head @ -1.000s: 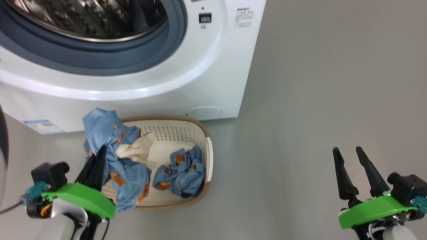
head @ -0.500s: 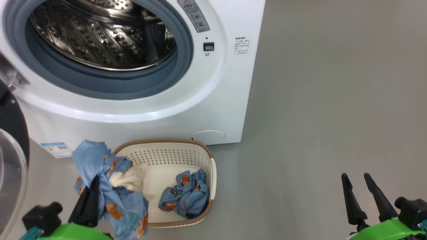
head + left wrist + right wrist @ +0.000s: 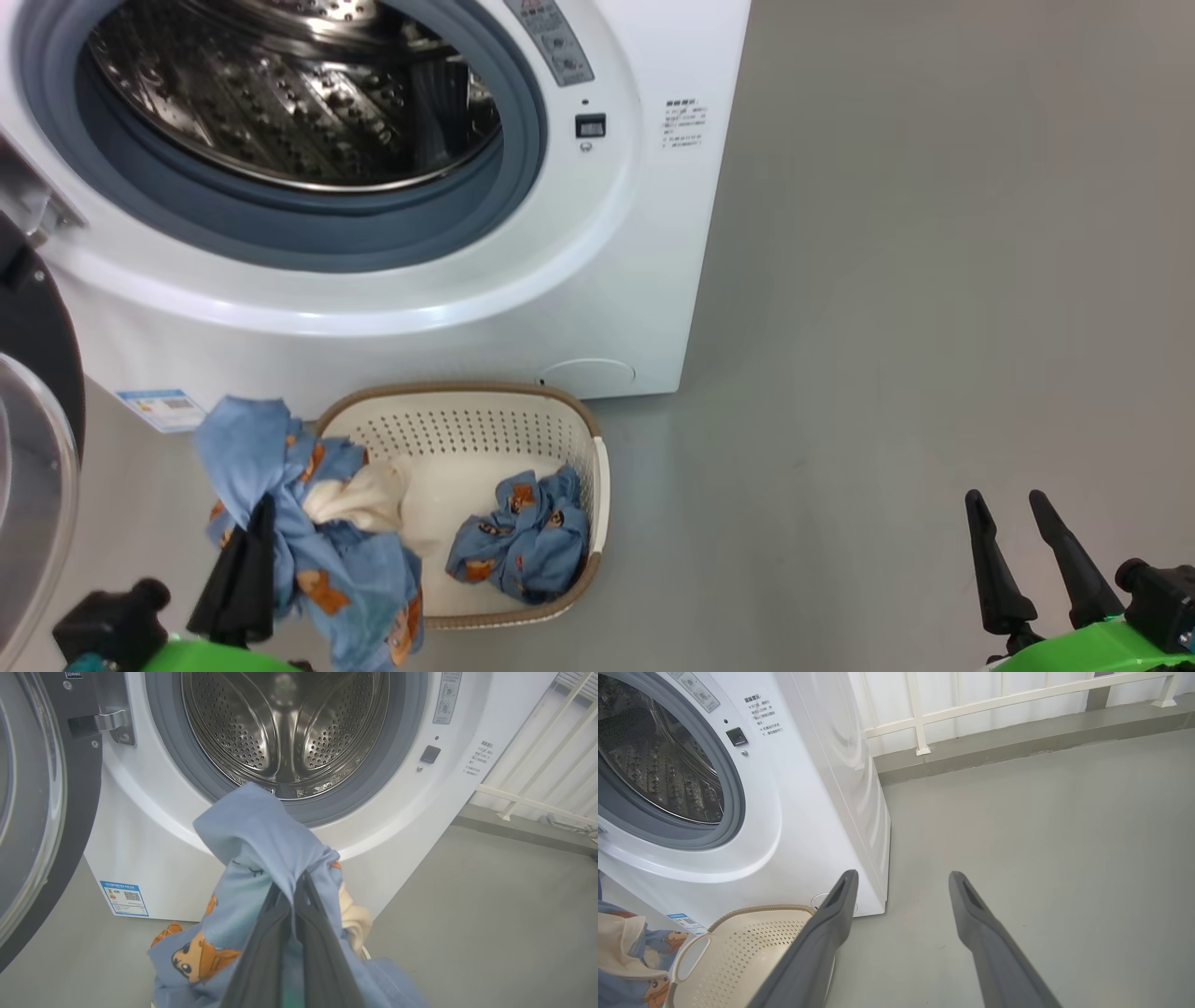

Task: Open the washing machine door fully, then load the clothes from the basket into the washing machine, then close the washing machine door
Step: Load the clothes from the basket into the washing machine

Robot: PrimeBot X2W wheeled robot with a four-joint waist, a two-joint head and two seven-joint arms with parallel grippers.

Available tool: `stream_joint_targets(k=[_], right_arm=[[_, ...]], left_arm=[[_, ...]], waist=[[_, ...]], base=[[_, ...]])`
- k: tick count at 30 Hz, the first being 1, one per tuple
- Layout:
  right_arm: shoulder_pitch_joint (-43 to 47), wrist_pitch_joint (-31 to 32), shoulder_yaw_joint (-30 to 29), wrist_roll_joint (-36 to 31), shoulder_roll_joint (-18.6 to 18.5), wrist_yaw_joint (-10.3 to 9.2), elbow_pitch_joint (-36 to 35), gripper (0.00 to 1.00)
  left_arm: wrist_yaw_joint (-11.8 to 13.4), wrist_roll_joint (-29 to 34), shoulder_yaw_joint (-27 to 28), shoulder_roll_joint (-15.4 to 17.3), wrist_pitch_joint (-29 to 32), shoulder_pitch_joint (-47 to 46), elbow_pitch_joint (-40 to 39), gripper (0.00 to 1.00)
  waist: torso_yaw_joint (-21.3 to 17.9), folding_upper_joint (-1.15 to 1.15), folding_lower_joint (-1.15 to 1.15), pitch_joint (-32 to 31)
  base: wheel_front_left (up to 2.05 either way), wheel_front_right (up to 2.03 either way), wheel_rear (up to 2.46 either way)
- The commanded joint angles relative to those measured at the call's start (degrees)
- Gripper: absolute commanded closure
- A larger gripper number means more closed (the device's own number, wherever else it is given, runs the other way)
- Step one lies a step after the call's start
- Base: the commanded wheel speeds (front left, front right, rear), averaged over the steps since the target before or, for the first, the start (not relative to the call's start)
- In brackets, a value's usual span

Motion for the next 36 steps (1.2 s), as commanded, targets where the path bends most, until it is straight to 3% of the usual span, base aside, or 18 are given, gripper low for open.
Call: stream_joint_targets(k=[1, 7, 18, 27, 36], right_arm=[[-0.25, -0.69, 0.98, 0.25, -0.55, 0.17, -1.57, 0.00], [-2.13, -0.69, 0.91, -0.11, 0.18, 0.17, -2.12, 0.00], [-6.81, -0.69, 1.55, -1.46, 2.38, 0.17, -3.30, 0.00], [-9.93, -0.69, 3.28, -1.73, 4.16, 0.17, -3.33, 0.00], [-11.25, -0.69, 5.20, -1.55, 5.37, 0.17, -3.34, 0.00]], left_arm=[[-0.09, -0.26, 2.23, 1.20, -0.37, -2.77, -1.64, 1.00], [-0.09, -1.94, 2.19, 2.30, -0.37, -9.61, -1.14, 1.00], [-0.09, -3.99, 0.44, 7.16, -0.37, -29.58, 1.62, 1.00], [-0.09, -4.77, -4.10, 12.27, -0.37, -44.69, 12.39, 1.00], [-0.09, -7.83, -8.44, 14.51, -0.37, -55.13, 26.14, 1.00]], waist=[[0.18, 0.00, 0.00, 1.16], [0.30, 0.00, 0.00, 4.99], [-0.74, 0.00, 0.00, 12.92], [-3.75, 0.00, 0.00, 17.59], [-7.84, 0.00, 0.00, 20.78]], base=[[0.00, 0.00, 0.00], [0.00, 0.00, 0.00], [0.00, 0.00, 0.00], [0.00, 0.00, 0.00], [0.00, 0.00, 0.00]])
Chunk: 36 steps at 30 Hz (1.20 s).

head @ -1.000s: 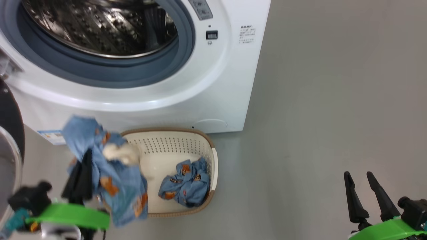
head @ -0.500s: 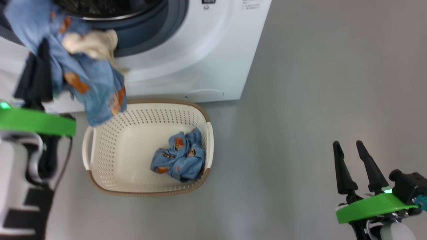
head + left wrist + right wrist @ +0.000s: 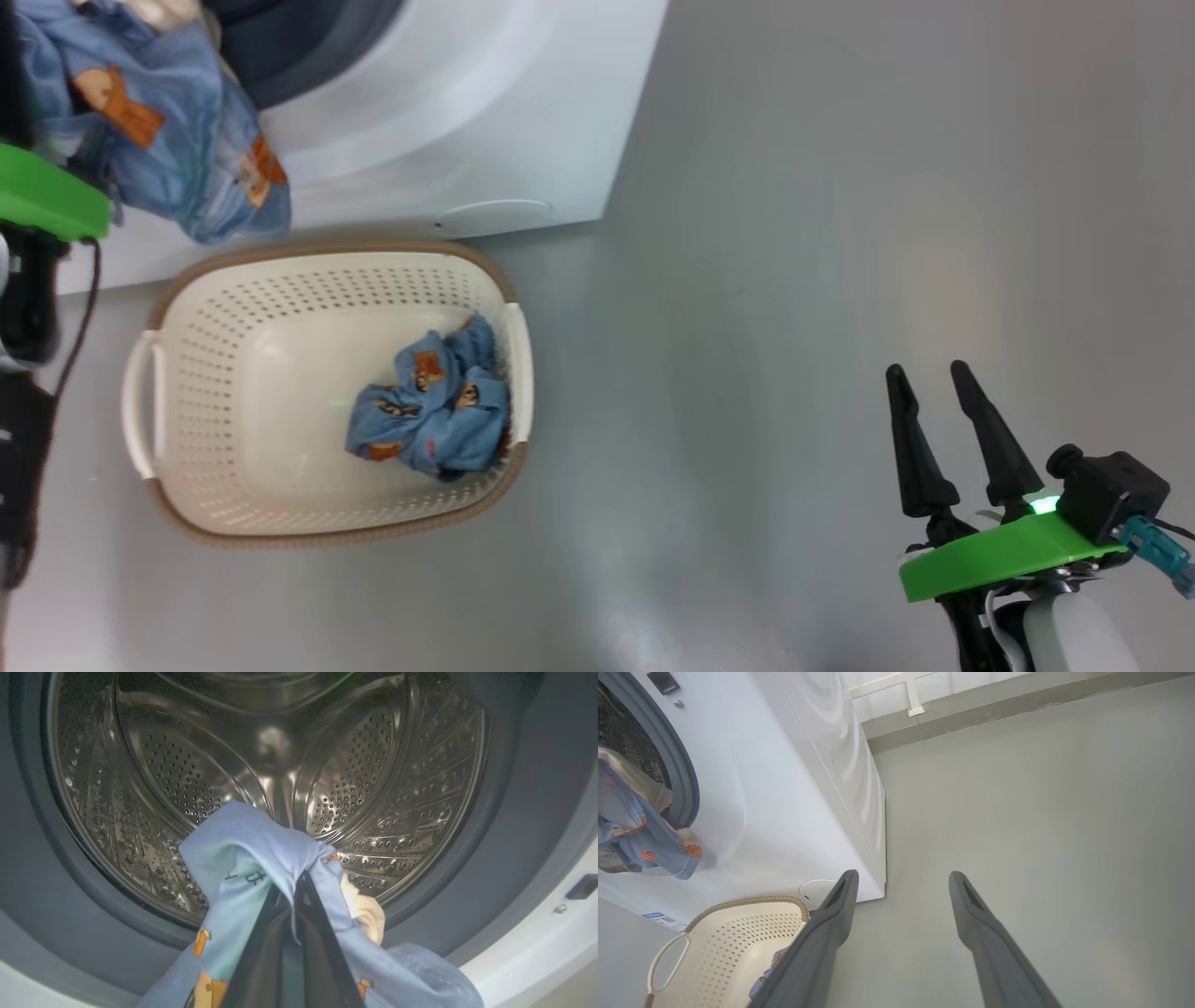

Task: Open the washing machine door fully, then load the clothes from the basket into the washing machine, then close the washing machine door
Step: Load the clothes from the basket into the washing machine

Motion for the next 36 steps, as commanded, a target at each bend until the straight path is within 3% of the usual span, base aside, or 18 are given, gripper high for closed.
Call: stream_joint_targets(k=[1, 8, 15, 20, 27, 28, 29, 30, 31, 36], right_arm=[[-0.19, -0.68, 1.81, -0.40, 0.15, 0.17, -1.29, 0.00], [-0.49, -0.68, 3.40, -0.02, 0.56, 0.17, -1.37, 0.00], [-1.08, -0.68, 4.54, 0.35, 0.68, 0.17, -1.94, 0.00], [-1.71, -0.68, 4.57, 1.11, 0.69, 0.17, -2.26, 0.00], [-2.80, -0.68, 5.06, 1.65, 0.70, 0.17, -2.44, 0.00], [-2.85, -0.68, 5.08, 1.68, 0.70, 0.17, -2.42, 0.00], [-2.89, -0.68, 5.11, 1.73, 0.70, 0.17, -2.42, 0.00], [-2.92, -0.68, 5.17, 1.79, 0.70, 0.17, -2.41, 0.00], [-2.92, -0.68, 5.27, 1.84, 0.70, 0.17, -2.35, 0.00], [-2.95, -0.68, 5.59, 1.90, 0.70, 0.17, -2.27, 0.00]], left_arm=[[-0.09, -0.52, 0.66, 3.70, -0.31, -2.52, 0.98, 1.00], [-0.09, -1.86, -2.19, 6.25, -0.31, -8.76, 9.25, 1.00], [-0.09, -0.66, -2.81, 8.45, -0.31, -14.96, 12.73, 1.00], [-0.09, 2.39, -0.20, 9.28, -0.31, -19.03, 9.81, 1.00], [-0.09, 8.77, 9.63, 7.60, -0.31, -19.04, -0.13, 1.00], [-0.09, 8.91, 9.96, 6.98, -0.31, -18.21, 0.06, 0.97], [-0.09, 9.57, 9.56, 6.78, -0.31, -17.50, 0.19, 0.62], [-0.09, 9.96, 9.04, 6.58, -0.31, -16.80, 0.64, 0.18], [-0.09, 9.56, 8.62, 6.21, -0.31, -16.14, 1.86, 0.00], [-0.09, 9.01, 8.22, 6.12, -0.31, -15.57, 4.70, 0.00]], waist=[[-2.32, 0.00, 0.00, 1.80], [-5.29, 0.00, 0.00, 3.21], [-7.00, 0.00, 0.00, 5.24], [-6.91, 0.00, 0.00, 6.93], [-6.52, 0.00, 0.00, 8.16], [-6.43, 0.00, 0.00, 8.14], [-6.36, 0.00, 0.00, 8.15], [-6.31, 0.00, 0.00, 8.13], [-6.26, 0.00, 0.00, 8.05], [-6.19, 0.00, 0.00, 8.06]], base=[[0.00, 0.00, 0.00], [0.00, 0.00, 0.00], [0.00, 0.00, 0.00], [0.00, 0.00, 0.00], [0.00, 0.00, 0.00], [0.00, 0.00, 0.00], [0.00, 0.00, 0.00], [0.00, 0.00, 0.00], [0.00, 0.00, 0.00], [0.00, 0.00, 0.00]])
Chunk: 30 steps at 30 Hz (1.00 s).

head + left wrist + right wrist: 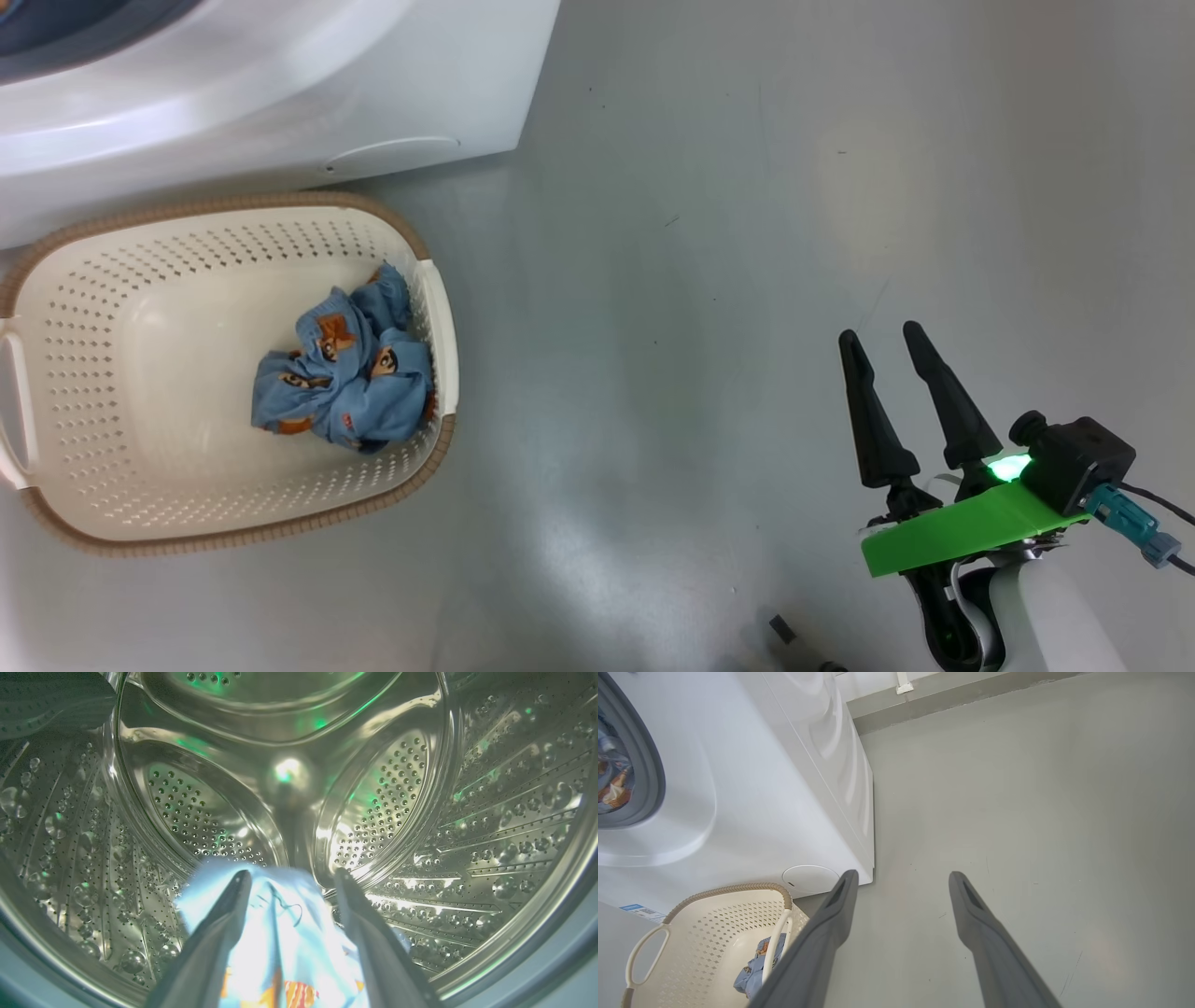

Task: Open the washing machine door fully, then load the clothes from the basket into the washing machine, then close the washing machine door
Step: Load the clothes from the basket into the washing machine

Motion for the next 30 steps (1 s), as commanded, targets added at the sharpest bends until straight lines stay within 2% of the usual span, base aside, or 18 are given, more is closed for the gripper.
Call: stream_joint_targets(k=[1, 14, 19, 30], right_arm=[[0.39, -0.68, 1.22, 0.79, -0.10, 0.16, -1.16, 0.00], [0.28, -0.68, 0.89, 0.38, -0.10, 0.16, -1.14, 0.00], [0.30, -0.68, 0.65, 0.05, -0.10, 0.16, -0.97, 0.00], [1.29, -0.68, 0.04, -2.00, -0.50, 0.16, 0.33, 0.00]], left_arm=[[-0.09, -0.19, 0.86, 3.00, -0.12, 0.01, -1.00, 0.00], [-0.09, -1.43, -0.23, 2.16, -0.12, 2.18, 0.47, 0.00], [-0.09, -0.75, 0.94, 1.39, -0.12, 4.62, 0.30, 0.00], [-0.09, 1.62, 3.93, -3.41, -0.12, 15.33, -2.39, 0.00]], waist=[[0.01, 0.00, 0.00, 0.02], [0.57, 0.00, 0.00, -0.29], [1.23, 0.00, 0.00, -0.96], [3.66, 0.00, 0.00, -6.33]], base=[[0.00, 0.00, 0.00], [0.00, 0.00, 0.00], [0.00, 0.00, 0.00], [0.00, 0.00, 0.00]])
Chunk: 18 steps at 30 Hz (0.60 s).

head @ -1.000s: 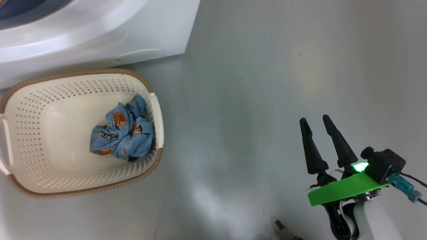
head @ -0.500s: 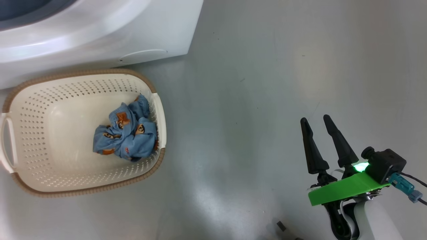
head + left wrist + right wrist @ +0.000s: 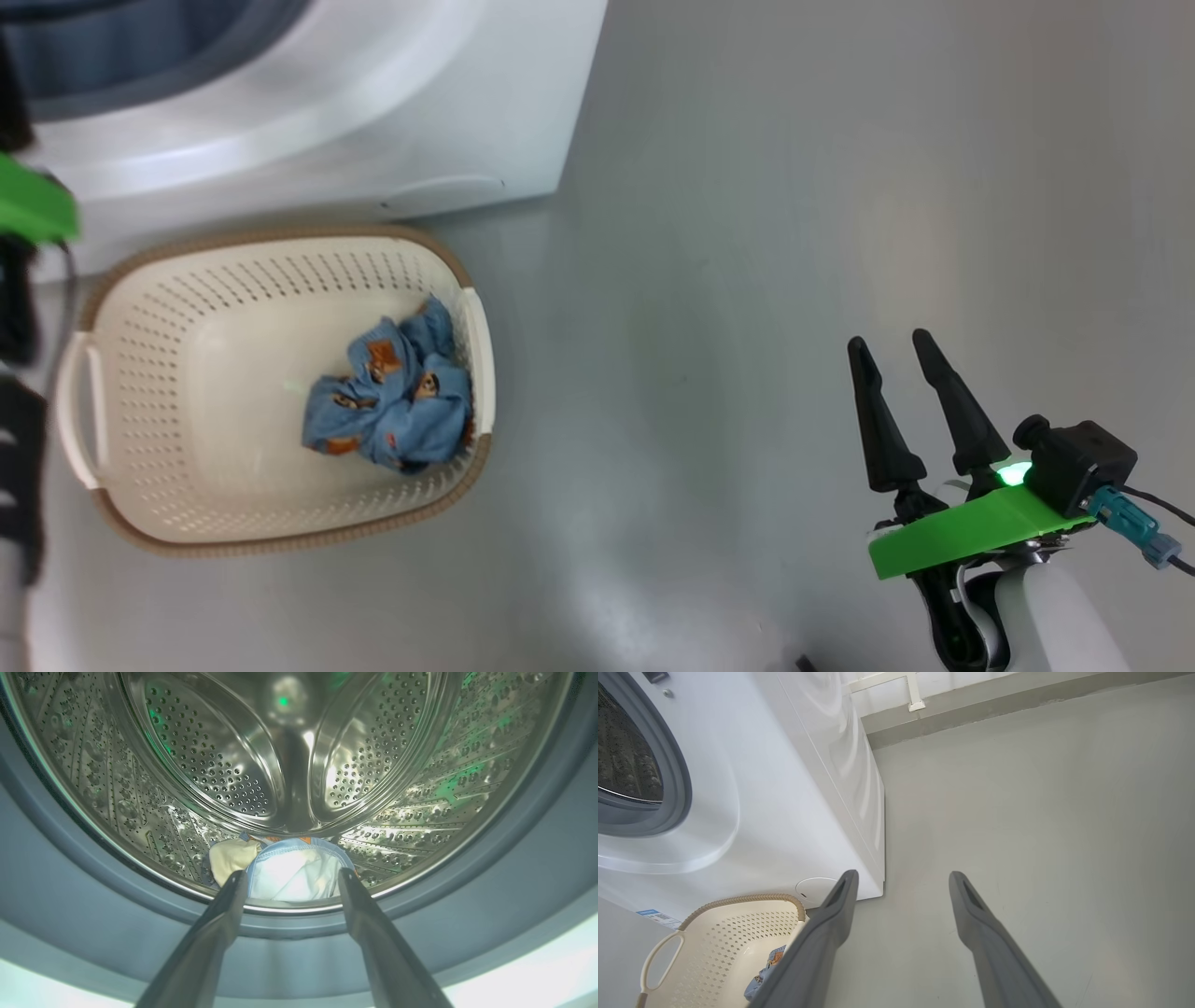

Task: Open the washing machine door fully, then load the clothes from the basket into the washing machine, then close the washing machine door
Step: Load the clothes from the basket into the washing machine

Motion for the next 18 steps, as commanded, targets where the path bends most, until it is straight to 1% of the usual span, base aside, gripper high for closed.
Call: stream_joint_targets(k=[1, 9, 18], right_arm=[[1.39, -0.68, 1.16, -0.70, -0.58, 0.17, -0.80, 0.00], [3.98, -0.68, 0.75, -0.19, -2.69, 0.17, 0.49, 0.00], [7.69, -0.68, 0.18, 0.61, -4.98, 0.17, 1.77, 0.00]], left_arm=[[-0.09, 0.60, 1.56, 2.19, -0.13, 2.23, -2.16, 0.00], [-0.09, 0.79, 2.10, -1.00, -0.13, 13.80, -6.16, 0.00], [-0.09, 0.74, 3.02, -3.55, -0.13, 23.47, -10.45, 0.00]], waist=[[1.21, 0.00, 0.00, -2.61], [3.96, 0.00, 0.00, -9.36], [6.70, 0.00, 0.00, -15.69]], base=[[0.00, 0.00, 0.00], [0.00, 0.00, 0.00], [0.00, 0.00, 0.00]])
